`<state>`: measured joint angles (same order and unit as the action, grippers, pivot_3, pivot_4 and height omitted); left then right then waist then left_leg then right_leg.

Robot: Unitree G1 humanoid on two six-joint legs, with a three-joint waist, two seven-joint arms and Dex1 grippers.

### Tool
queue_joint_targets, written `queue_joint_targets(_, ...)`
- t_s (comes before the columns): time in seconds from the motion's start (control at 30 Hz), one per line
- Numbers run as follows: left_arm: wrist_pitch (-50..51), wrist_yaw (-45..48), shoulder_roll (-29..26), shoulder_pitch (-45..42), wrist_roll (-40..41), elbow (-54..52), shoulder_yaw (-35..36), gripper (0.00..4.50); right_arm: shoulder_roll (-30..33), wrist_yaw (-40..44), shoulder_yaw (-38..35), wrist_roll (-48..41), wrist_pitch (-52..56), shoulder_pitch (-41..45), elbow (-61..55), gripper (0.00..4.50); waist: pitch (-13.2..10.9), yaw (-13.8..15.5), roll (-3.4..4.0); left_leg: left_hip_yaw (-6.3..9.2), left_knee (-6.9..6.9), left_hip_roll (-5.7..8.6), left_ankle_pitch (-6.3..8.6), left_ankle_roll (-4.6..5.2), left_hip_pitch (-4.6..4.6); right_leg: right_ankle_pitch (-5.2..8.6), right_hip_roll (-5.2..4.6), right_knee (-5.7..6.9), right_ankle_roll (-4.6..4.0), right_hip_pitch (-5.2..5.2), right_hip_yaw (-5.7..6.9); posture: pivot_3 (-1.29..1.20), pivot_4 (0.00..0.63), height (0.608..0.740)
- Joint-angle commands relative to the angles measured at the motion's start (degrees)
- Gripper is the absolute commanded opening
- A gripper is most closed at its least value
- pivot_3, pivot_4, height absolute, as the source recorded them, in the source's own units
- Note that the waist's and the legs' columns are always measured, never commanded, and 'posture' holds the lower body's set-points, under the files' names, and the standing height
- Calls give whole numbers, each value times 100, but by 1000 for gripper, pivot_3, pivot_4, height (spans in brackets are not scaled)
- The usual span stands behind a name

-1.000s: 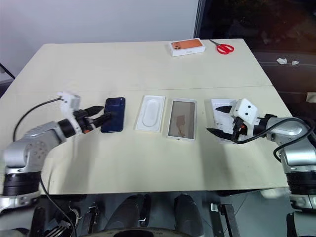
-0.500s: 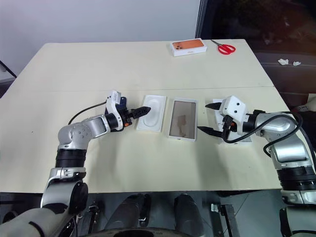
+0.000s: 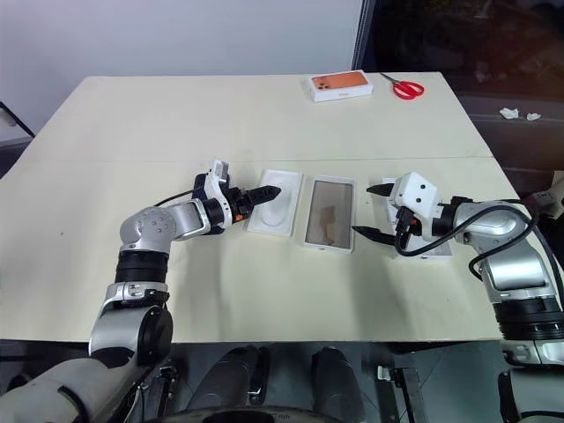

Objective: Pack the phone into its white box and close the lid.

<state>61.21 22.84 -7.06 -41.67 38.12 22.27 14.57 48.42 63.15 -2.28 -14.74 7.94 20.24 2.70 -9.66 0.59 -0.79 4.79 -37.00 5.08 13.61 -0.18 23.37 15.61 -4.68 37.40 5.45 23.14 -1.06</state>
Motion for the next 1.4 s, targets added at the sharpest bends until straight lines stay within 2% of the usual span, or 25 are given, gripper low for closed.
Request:
queue_joint_targets(0.03,208,-159,79,118,70,171,146,3273,18,-20,-126,-33,-110,35,-134,4500,0,14,0,0,-1,1,0,0,1,0,0,0,0,0,0,0,150,740)
queue_joint_targets(0.23,295,-213,86,213,66,67,204,41,13,-9,-102,-16,-156,56,-99,4500,3,11,2,0,-2,1,0,0,0,0,-1,-1,0,-3,-1,0,150,740)
queue_joint_targets(0.5,394,-394,19,183,281,-47,529,41,-43,30,-15,-39,-101,27,-191,4500,3,-40,2,-1,0,-3,1,0,-1,0,4,4,0,3,-3,0,150,740)
queue_joint_targets(0.73,778,-756,-189,52,739,-371,1095,41,-331,89,410,-491,825,-271,-1321,4500,0,-88,-3,1,1,-6,1,0,2,0,5,6,1,9,-4,0,150,740)
queue_joint_targets(1.0,1045,-1072,-199,-53,982,-901,1279,41,-323,108,1090,139,893,-132,-902,4500,-2,-11,-7,1,-4,0,1,-2,4,0,0,7,1,8,-2,0,150,740)
queue_joint_targets(1.1,1046,-1158,-166,-77,1042,-988,1297,0,-322,203,1282,308,831,-78,-733,3655,-3,11,-8,1,-4,0,-1,-5,5,0,0,6,1,9,-2,0,150,740)
queue_joint_targets(1.33,1080,-1285,-173,-58,1128,-1180,1338,0,-389,238,1408,539,603,13,-489,39,-4,7,-9,1,-3,0,-4,-11,5,0,1,5,1,9,-1,0,150,740)
queue_joint_targets(1.4,1075,-1315,-198,-73,1181,-1186,1364,0,-474,254,1431,507,607,72,-518,39,-4,1,-10,1,-3,0,-4,-12,5,0,1,5,1,9,-2,0,150,740)
